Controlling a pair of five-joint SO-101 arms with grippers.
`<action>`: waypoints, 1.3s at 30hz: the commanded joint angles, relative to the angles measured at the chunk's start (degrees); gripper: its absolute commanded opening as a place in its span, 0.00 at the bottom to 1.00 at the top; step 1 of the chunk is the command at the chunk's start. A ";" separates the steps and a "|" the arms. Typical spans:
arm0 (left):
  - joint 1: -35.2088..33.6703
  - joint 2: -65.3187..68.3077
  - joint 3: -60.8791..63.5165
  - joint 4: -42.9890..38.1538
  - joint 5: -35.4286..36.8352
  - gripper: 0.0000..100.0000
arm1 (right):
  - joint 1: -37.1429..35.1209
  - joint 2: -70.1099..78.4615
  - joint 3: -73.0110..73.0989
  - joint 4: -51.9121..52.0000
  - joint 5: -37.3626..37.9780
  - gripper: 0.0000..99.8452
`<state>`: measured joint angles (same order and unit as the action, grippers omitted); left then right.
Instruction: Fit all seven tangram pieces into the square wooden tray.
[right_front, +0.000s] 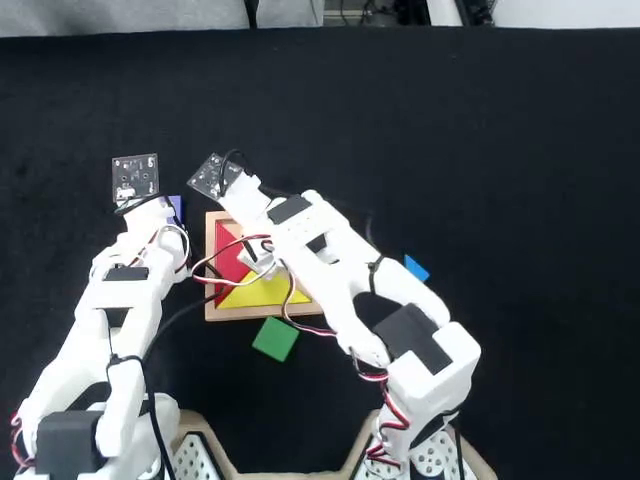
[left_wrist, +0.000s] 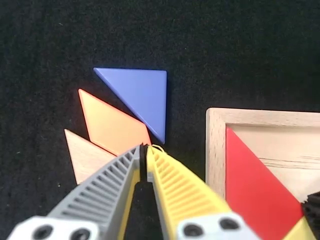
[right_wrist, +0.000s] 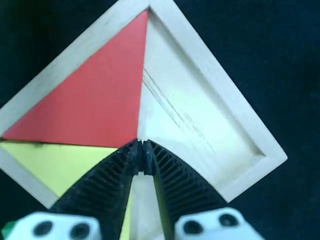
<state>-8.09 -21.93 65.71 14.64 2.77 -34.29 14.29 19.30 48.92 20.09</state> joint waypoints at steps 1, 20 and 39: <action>-0.04 -1.85 -2.77 0.53 0.26 0.03 | -0.44 -1.10 -2.07 0.18 -0.44 0.01; -0.04 -1.85 -2.77 0.35 0.35 0.03 | 10.46 -8.57 6.02 -4.57 -0.53 0.01; -1.36 -2.20 -2.86 0.35 0.44 0.03 | 13.89 -10.42 6.81 -4.22 -0.53 0.01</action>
<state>-8.88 -22.02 65.71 14.64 2.77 -21.01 8.66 25.71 45.41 20.09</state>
